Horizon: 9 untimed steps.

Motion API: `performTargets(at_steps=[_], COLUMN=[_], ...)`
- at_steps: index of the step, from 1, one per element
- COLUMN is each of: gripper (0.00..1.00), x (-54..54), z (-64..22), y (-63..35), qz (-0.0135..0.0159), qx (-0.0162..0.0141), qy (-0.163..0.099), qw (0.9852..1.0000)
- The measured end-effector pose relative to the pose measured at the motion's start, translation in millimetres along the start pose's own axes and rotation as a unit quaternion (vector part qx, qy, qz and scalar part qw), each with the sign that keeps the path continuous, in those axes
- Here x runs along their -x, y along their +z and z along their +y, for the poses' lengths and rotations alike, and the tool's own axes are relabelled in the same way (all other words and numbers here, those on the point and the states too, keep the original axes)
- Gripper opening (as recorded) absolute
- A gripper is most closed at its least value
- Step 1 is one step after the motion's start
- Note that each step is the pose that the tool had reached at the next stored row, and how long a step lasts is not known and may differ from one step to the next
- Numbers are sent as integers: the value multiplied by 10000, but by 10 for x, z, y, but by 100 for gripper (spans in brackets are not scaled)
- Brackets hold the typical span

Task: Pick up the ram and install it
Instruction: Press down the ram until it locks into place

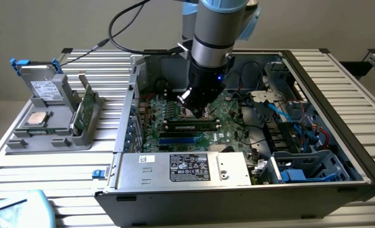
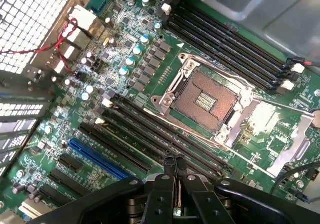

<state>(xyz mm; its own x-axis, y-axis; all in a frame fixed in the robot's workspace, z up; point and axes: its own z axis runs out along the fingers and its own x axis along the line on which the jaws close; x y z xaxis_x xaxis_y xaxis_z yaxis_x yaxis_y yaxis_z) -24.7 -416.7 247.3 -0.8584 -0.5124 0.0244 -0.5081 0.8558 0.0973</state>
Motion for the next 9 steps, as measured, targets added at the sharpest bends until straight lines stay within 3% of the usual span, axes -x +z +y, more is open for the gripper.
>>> performTargets(at_steps=[9], gripper=[11], x=[1], z=[-2], y=[20], qz=[116], qx=[121], qy=[629], qw=[9979])
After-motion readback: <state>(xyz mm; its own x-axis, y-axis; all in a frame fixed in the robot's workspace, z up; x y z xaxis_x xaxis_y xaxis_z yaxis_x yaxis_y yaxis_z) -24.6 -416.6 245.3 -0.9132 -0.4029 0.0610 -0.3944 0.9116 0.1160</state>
